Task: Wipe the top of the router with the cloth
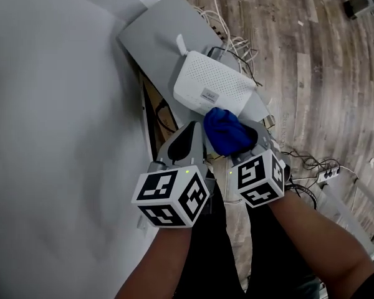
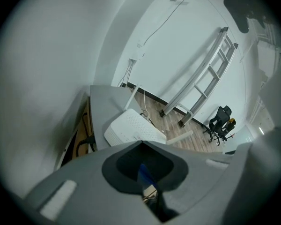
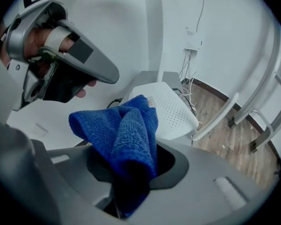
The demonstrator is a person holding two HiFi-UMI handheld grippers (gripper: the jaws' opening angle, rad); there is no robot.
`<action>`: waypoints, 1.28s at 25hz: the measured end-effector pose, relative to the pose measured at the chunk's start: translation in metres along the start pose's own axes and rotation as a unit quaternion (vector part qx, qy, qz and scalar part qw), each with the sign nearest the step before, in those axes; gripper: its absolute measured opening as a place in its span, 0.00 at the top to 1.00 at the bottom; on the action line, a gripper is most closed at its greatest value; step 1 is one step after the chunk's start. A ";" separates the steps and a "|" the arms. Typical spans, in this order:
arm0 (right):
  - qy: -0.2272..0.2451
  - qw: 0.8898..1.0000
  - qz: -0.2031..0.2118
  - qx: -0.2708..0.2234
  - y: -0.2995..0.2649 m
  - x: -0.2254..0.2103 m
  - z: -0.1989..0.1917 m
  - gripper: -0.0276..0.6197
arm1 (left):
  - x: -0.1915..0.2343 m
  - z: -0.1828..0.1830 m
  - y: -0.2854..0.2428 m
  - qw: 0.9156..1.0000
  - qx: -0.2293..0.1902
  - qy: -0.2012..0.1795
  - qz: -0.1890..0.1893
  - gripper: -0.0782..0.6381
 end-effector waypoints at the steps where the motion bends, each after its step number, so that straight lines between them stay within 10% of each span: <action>1: -0.006 1.000 0.000 -0.002 0.002 -0.004 -0.002 0.73 | -0.006 -0.001 -0.004 1.000 0.002 -0.004 -0.003 0.89; 13: -0.065 0.997 -0.028 0.008 0.014 -0.090 -0.039 0.73 | -0.071 -0.006 -0.052 0.998 0.039 -0.033 -0.031 0.89; 22: -0.019 0.998 -0.062 0.004 0.009 -0.174 -0.003 0.73 | -0.070 0.025 -0.082 0.999 0.023 -0.028 -0.023 0.89; 32: 0.193 0.980 0.037 0.024 -0.037 -0.140 0.091 0.73 | -0.015 0.038 -0.064 0.999 -0.015 0.044 0.009 0.89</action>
Point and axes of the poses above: the fingertips, and each gripper's own axes: y backward along the fingers, x to its left, z out of its top, the point moved 5 cm from there along y, backward along the fingers, and after that the axes turned 6 degrees about -y, right-handed, at the moved point
